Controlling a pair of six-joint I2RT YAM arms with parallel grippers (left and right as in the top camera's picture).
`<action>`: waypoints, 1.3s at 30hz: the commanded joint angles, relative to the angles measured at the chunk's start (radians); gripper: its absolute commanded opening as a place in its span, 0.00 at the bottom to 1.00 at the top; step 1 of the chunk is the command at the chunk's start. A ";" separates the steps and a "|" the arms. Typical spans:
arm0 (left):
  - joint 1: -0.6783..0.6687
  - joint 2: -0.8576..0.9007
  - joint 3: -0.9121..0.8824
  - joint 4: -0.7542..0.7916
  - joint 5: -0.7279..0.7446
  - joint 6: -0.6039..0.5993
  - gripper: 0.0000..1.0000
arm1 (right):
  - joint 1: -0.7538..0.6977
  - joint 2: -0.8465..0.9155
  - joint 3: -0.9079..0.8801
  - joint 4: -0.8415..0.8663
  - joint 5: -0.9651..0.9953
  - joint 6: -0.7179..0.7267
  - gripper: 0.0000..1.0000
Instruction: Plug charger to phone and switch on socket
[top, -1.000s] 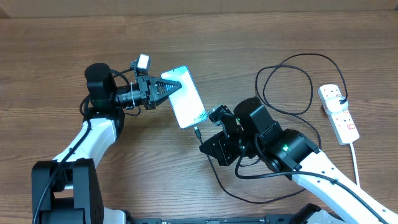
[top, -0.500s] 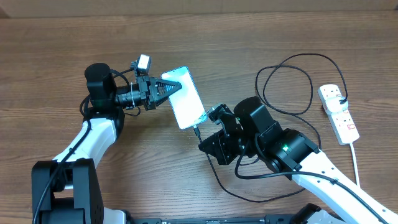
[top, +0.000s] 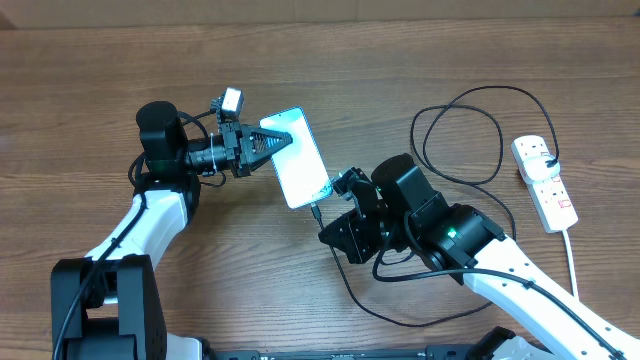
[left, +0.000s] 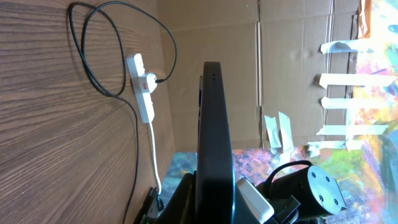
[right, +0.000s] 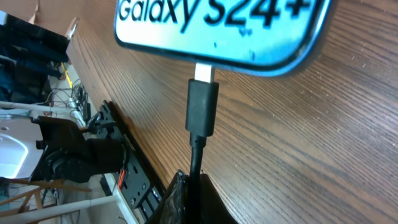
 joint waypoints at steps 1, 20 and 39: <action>-0.009 -0.003 0.018 0.006 0.030 0.053 0.04 | 0.005 -0.003 0.007 0.006 0.005 0.000 0.04; -0.007 -0.003 0.018 0.005 -0.016 0.142 0.04 | 0.005 -0.003 0.007 -0.047 -0.013 -0.001 0.04; -0.007 -0.003 0.018 0.005 -0.013 0.142 0.04 | 0.005 -0.003 0.007 0.002 -0.008 -0.004 0.04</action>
